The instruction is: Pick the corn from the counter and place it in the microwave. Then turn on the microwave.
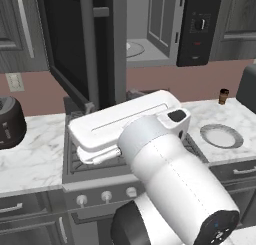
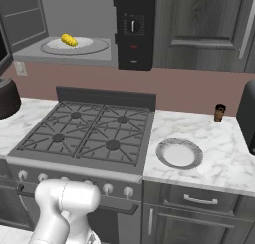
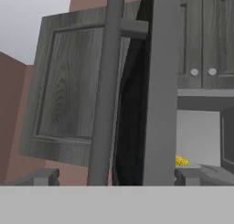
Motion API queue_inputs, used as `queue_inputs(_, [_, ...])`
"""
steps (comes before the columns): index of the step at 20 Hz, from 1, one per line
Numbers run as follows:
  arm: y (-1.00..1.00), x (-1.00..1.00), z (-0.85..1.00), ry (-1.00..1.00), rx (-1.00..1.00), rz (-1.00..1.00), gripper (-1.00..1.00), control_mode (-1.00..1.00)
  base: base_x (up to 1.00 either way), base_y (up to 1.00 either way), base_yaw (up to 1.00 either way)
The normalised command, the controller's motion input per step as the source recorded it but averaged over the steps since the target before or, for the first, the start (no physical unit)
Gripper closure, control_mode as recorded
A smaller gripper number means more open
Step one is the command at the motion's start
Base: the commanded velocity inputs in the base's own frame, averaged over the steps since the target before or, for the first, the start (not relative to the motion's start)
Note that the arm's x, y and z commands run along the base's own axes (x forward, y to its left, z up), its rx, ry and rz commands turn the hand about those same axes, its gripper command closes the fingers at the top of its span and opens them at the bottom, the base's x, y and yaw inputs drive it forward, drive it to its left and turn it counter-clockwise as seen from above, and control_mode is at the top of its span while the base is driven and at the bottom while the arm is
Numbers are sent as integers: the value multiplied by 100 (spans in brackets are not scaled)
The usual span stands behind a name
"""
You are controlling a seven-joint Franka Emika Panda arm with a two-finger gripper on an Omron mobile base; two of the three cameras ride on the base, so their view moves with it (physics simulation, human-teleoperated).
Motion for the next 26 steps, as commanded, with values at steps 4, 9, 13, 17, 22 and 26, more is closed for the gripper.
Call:
queue_inputs(4, [27, 0, 0, 0, 0, 0, -100, -100, 0, 0, 0])
queue_inputs(9, [30, 0, 0, 0, 0, 0, -100, -100, 0, 0, 0])
queue_inputs(13, [25, 0, -1, 0, 0, -1, -100, -100, 0, 0, 0])
queue_inputs(17, [16, 0, -4, 0, 1, -6, -100, -100, 0, 0, 0])
queue_inputs(22, [18, 0, -6, -1, 1, -13, -100, -100, 0, 0, 0])
queue_inputs(26, [23, 0, -4, -2, 0, -16, -100, -100, 0, 0, 0])
